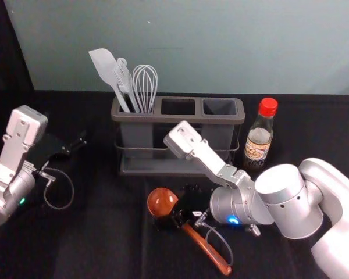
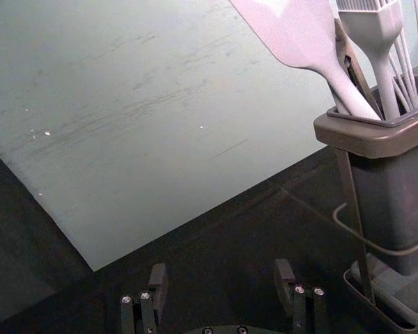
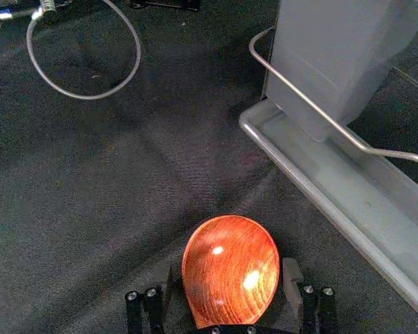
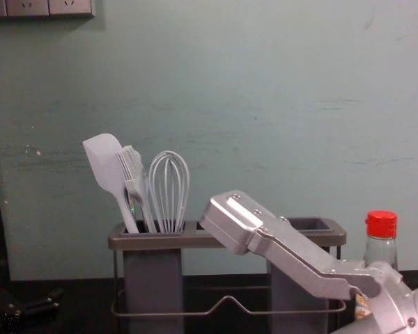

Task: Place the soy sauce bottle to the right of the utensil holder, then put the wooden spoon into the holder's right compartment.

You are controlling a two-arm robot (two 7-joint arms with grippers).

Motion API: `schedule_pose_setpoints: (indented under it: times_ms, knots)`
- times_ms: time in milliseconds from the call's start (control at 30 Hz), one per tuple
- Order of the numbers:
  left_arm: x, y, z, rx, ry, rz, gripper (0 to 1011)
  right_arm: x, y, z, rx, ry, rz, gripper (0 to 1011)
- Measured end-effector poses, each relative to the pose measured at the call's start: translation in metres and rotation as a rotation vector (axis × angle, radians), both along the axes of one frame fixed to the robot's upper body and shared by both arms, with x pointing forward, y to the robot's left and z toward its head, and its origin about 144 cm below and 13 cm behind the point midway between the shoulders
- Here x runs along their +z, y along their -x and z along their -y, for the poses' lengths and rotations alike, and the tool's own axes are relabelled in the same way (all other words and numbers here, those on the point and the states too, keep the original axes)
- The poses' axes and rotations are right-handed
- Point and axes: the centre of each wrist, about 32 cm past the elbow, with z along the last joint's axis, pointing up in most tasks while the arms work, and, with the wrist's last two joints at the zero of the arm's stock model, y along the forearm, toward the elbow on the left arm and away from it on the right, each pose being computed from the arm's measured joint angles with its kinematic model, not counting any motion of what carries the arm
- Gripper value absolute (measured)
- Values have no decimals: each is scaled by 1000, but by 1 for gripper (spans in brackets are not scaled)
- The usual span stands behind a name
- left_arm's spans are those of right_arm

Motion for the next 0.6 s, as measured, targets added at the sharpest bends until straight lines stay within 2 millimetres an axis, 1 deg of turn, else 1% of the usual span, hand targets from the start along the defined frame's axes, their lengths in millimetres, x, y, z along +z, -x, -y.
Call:
schedule_pose_setpoints:
  times_ms: [600]
  knots:
    - [0,0,0,0,0,0,1005,-5,-3,-6,2,6,28,1002]
